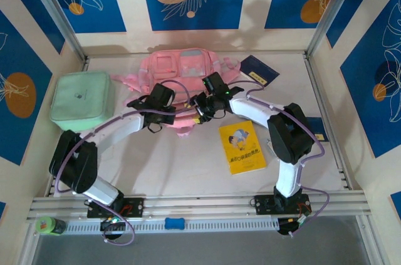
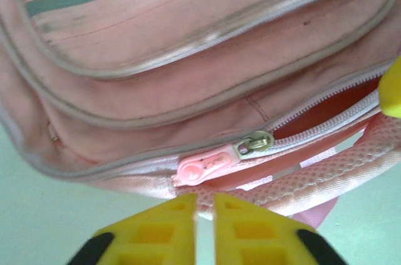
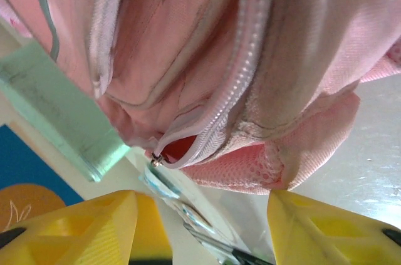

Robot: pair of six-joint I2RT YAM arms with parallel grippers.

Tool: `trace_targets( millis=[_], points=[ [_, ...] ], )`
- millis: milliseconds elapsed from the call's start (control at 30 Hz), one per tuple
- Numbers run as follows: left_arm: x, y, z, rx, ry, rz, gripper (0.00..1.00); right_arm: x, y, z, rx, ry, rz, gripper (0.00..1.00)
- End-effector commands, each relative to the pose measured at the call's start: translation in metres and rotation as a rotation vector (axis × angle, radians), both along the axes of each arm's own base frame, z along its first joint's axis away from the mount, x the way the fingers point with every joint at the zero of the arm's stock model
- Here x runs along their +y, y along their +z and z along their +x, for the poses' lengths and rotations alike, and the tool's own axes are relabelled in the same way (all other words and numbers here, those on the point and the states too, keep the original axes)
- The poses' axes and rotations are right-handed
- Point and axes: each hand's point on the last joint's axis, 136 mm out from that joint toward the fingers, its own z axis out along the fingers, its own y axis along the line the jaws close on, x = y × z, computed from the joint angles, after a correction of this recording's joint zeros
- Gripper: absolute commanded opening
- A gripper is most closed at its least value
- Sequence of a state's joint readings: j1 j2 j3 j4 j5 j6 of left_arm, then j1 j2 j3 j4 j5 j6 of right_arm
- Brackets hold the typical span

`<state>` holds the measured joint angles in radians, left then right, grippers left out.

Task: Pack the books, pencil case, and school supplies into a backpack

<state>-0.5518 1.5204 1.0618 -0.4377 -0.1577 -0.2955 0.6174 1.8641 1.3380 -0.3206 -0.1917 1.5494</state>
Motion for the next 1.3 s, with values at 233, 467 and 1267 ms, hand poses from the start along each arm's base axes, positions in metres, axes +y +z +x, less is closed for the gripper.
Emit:
trace_targets(
  millis=[233, 467, 1267],
  points=[
    [0.019, 0.014, -0.007, 0.052, 0.289, -0.297, 0.37, -0.002, -0.035, 0.015, 0.092, -0.109, -0.121, 0.44],
    [0.023, 0.004, -0.012, 0.067, 0.283, -0.314, 0.44, -0.009, -0.056, 0.015, 0.105, -0.097, -0.160, 0.30],
    [-0.011, 0.030, -0.092, 0.018, 0.028, -0.169, 0.55, -0.040, 0.022, 0.016, -0.560, 0.634, -0.053, 0.00]
  ],
)
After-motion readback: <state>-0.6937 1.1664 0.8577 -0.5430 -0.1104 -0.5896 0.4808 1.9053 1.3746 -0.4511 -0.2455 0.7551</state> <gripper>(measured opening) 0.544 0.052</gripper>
